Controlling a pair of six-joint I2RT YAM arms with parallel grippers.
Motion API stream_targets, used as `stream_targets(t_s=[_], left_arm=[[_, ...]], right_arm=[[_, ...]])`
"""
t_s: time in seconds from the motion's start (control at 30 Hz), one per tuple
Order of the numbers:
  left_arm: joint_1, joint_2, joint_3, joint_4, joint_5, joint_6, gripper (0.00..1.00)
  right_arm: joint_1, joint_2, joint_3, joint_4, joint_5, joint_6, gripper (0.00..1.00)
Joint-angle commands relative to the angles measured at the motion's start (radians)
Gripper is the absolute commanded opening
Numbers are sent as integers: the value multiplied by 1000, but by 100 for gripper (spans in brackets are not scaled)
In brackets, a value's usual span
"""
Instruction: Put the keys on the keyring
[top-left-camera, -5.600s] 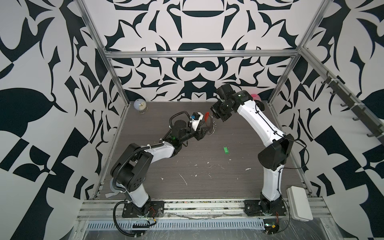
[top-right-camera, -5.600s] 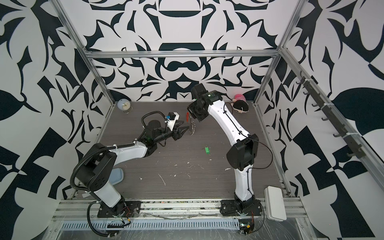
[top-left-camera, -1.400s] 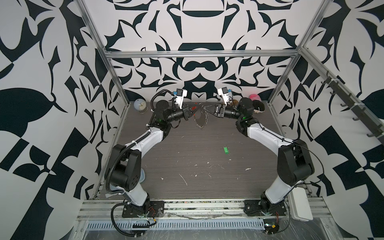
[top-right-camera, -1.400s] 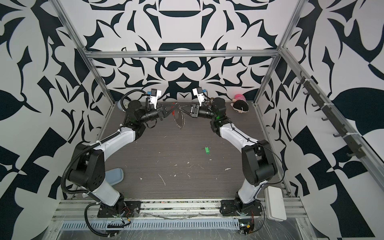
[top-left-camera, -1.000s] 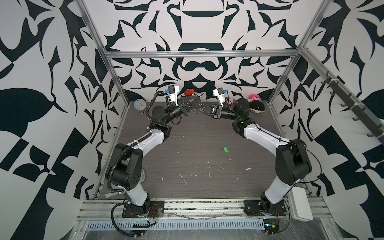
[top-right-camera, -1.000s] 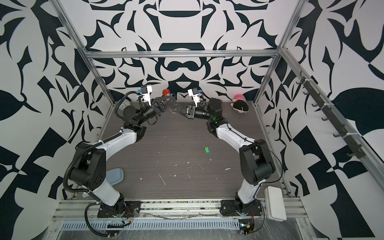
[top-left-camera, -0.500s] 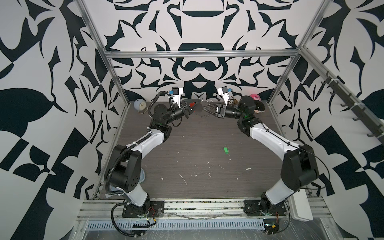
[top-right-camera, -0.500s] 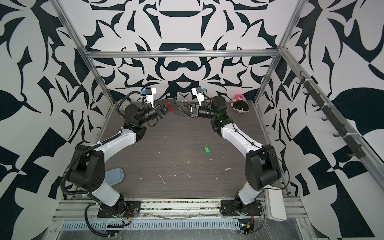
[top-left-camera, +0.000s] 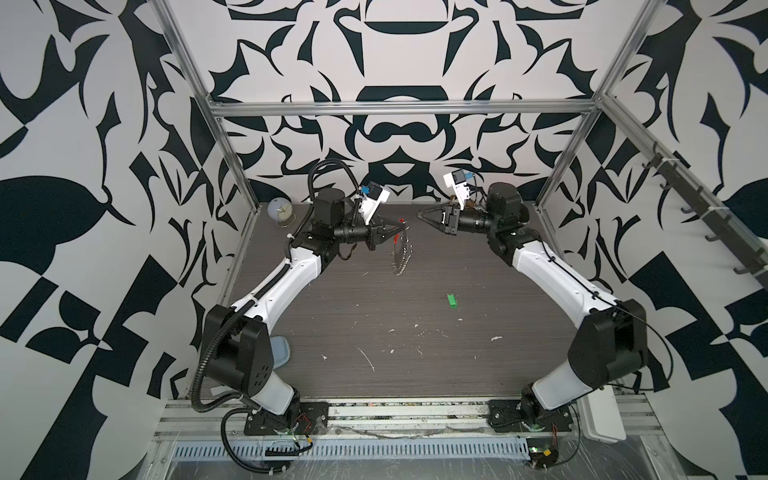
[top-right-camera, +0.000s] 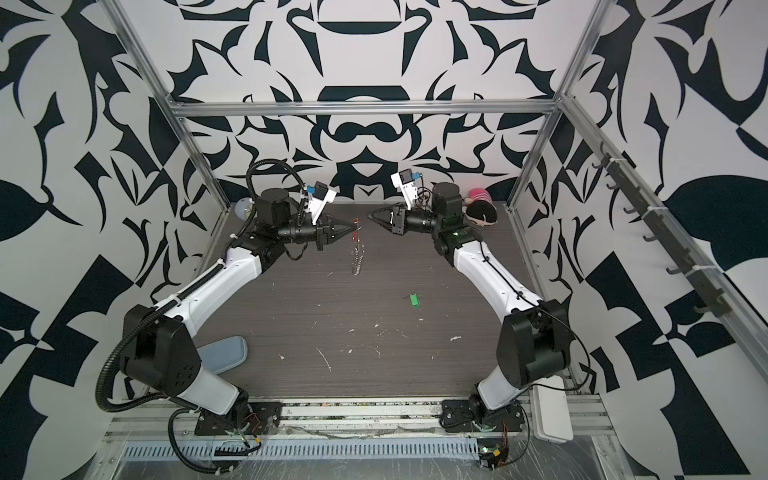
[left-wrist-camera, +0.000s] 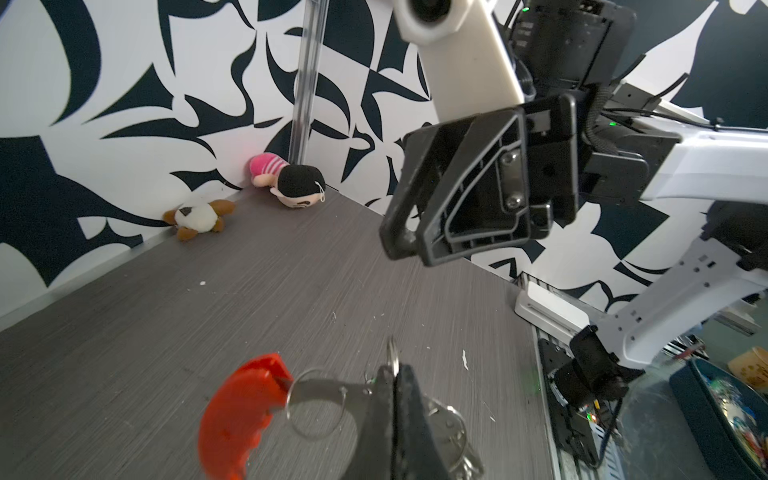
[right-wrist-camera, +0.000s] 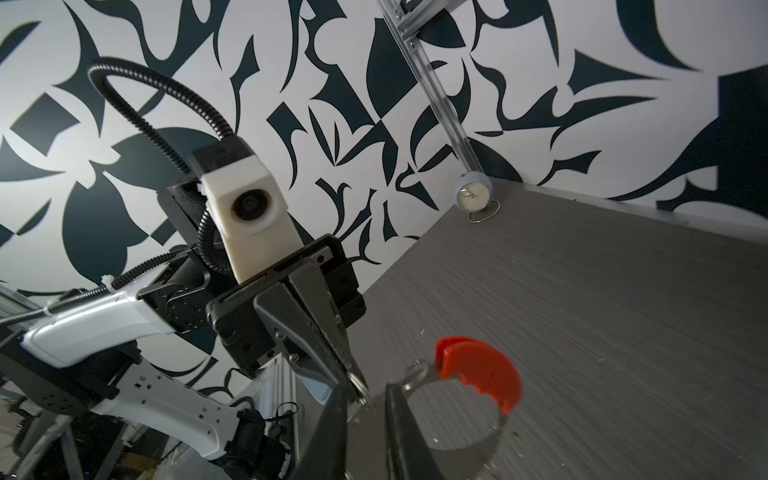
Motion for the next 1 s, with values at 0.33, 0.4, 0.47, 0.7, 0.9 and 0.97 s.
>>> stream_targets(t_s=[0.33, 0.4, 0.47, 0.7, 0.9, 0.97], left_arm=[[28, 1, 42, 10, 100, -46, 0], [32, 6, 44, 26, 115, -65, 0], [34, 12, 48, 38, 123, -81, 0], [33, 25, 68, 24, 136, -85, 0], [34, 23, 71, 24, 136, -90, 0], [33, 25, 71, 24, 138, -94, 0]], right_arm=[[42, -2, 38, -40, -20, -85, 18], [46, 4, 40, -41, -22, -85, 17], [52, 10, 45, -38, -25, -86, 17], [72, 32, 71, -34, -27, -83, 17], [84, 44, 83, -26, -29, -75, 14], [88, 46, 86, -25, -29, -73, 10]])
